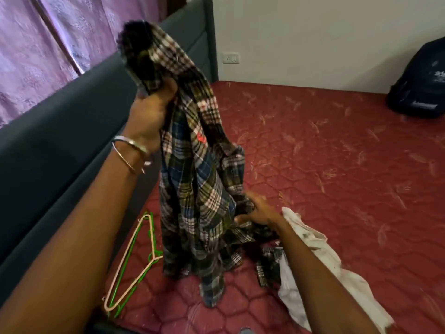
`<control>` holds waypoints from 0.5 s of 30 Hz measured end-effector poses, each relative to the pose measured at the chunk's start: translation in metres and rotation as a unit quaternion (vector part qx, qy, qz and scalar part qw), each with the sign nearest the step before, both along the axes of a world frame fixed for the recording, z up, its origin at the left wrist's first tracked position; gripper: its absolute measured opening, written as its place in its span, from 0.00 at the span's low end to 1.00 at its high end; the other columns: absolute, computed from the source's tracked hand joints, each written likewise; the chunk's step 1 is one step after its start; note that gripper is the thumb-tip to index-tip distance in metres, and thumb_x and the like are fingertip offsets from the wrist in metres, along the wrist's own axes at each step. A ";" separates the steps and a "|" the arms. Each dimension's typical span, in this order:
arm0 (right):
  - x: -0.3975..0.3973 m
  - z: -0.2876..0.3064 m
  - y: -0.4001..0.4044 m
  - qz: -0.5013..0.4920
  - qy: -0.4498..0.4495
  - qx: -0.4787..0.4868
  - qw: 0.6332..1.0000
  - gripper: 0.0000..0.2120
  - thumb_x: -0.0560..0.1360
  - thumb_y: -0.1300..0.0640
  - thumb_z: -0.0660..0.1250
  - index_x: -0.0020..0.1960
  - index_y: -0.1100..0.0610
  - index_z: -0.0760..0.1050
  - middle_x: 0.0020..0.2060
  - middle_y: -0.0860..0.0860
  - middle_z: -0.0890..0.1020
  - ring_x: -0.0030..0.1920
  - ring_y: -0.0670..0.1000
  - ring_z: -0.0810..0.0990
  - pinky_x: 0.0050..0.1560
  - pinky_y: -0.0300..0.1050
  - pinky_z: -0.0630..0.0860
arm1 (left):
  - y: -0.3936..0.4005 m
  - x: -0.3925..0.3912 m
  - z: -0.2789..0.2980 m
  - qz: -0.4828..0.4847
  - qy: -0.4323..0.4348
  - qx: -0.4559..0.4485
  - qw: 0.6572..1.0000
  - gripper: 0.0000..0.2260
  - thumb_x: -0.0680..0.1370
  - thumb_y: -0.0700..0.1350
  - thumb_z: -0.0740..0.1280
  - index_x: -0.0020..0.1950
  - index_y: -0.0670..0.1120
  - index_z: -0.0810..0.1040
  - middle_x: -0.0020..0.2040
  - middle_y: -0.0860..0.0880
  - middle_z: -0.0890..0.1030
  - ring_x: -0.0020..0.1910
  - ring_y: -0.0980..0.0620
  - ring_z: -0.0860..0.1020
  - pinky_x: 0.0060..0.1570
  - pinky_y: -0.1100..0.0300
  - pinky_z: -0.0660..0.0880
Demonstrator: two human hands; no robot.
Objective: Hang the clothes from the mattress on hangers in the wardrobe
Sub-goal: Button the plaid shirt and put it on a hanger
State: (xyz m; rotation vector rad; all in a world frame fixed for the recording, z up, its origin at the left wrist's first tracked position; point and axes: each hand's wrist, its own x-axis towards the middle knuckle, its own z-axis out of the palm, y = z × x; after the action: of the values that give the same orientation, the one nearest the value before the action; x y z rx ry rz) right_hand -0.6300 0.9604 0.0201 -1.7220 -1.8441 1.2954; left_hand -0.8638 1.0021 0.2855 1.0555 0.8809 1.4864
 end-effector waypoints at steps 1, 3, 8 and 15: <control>-0.013 -0.009 0.007 -0.019 -0.019 0.045 0.999 0.29 0.70 0.37 0.67 0.68 0.47 0.71 0.68 0.47 0.71 0.69 0.51 0.66 0.71 0.59 0.59 | 0.005 -0.005 0.005 0.019 0.001 0.007 1.000 0.06 0.78 0.39 0.64 0.47 0.46 0.80 0.39 0.52 0.84 0.41 0.53 0.82 0.44 0.57 0.79; -0.022 0.004 0.018 -0.083 -0.053 0.103 0.990 0.24 0.68 0.45 0.58 0.60 0.51 0.78 0.59 0.52 0.78 0.65 0.55 0.71 0.68 0.62 0.61 | 0.016 -0.024 0.010 0.043 0.008 0.032 0.999 0.03 0.77 0.41 0.67 0.47 0.46 0.80 0.42 0.50 0.85 0.45 0.51 0.82 0.47 0.55 0.79; 0.040 0.100 0.041 -0.204 -0.048 0.263 0.942 0.18 0.61 0.59 0.56 0.42 0.60 0.83 0.36 0.56 0.83 0.39 0.52 0.79 0.42 0.47 0.73 | 0.043 -0.095 -0.021 0.171 0.261 -0.022 0.950 0.14 0.69 0.53 0.74 0.50 0.47 0.83 0.49 0.46 0.83 0.50 0.48 0.80 0.56 0.46 0.77; 0.051 0.283 0.062 -0.140 -0.181 0.360 0.905 0.09 0.65 0.63 0.68 0.43 0.56 0.84 0.37 0.55 0.83 0.42 0.53 0.81 0.42 0.41 0.73 | 0.043 -0.031 -0.061 0.023 0.512 -0.109 0.852 0.24 0.71 0.53 0.74 0.63 0.44 0.76 0.55 0.46 0.80 0.55 0.48 0.78 0.57 0.54 0.74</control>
State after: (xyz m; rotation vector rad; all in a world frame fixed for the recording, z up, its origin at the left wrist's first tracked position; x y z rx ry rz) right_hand -0.5794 1.0229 0.3028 -1.7505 -1.8243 0.1265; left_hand -0.8951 1.0452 0.2245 1.6718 1.7652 0.7337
